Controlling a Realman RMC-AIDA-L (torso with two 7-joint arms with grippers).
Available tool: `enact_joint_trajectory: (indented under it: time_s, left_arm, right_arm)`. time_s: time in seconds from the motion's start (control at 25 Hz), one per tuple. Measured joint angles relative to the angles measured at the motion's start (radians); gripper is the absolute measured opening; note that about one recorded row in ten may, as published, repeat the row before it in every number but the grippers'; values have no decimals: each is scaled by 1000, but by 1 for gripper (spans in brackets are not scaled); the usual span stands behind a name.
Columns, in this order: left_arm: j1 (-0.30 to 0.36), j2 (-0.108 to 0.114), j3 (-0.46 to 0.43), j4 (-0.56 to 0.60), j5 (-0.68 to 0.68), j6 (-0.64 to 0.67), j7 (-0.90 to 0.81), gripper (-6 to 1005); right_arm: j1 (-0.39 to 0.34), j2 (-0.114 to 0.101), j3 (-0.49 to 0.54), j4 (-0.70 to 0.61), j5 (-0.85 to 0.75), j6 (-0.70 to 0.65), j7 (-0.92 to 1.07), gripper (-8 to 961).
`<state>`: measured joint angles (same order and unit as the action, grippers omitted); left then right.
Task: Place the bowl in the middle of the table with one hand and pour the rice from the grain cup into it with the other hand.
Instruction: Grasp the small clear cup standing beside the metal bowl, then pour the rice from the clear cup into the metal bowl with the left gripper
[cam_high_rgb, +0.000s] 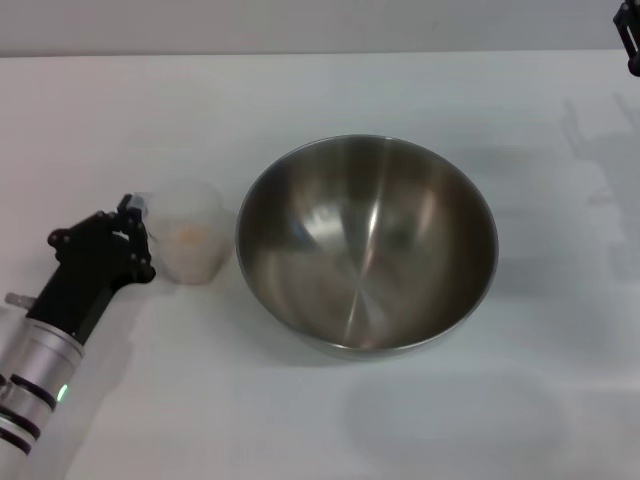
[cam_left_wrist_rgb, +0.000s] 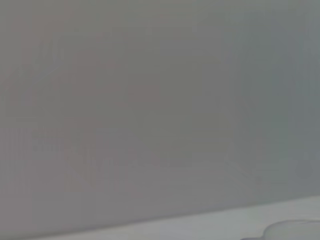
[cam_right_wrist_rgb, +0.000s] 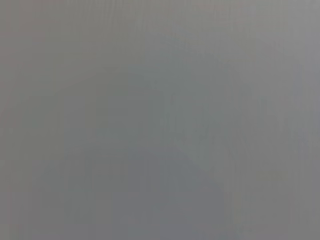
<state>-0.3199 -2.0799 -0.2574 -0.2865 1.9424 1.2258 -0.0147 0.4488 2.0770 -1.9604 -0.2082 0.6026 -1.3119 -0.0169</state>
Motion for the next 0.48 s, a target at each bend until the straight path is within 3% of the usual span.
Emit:
enact_joint_trajectory:
  time_s: [0.16,0.24,0.28,0.32,0.48]
  left_arm:
    - [-16,0,-40,-28,2,57,145,28]
    - [-42,0,-47,-40,6,99,321,28]
    - [-42,0,-47,-40,6,99,321,28]
    - [-62,0,-48,-43,7,133,475,28]
    - [-86,0,-39,-44,11,185,642,27]
  right_arm:
    - [0,0,0,-4,0,-11,-4,684]
    - [2,0,0,-6,2,-12,-16,684]
    - [2,0,0,-6,2,-12,-16,684]
    - [3,-1,0,-7,2,-12,-23,684]
    - [8,-1,4,-8,3,-12,-35,684]
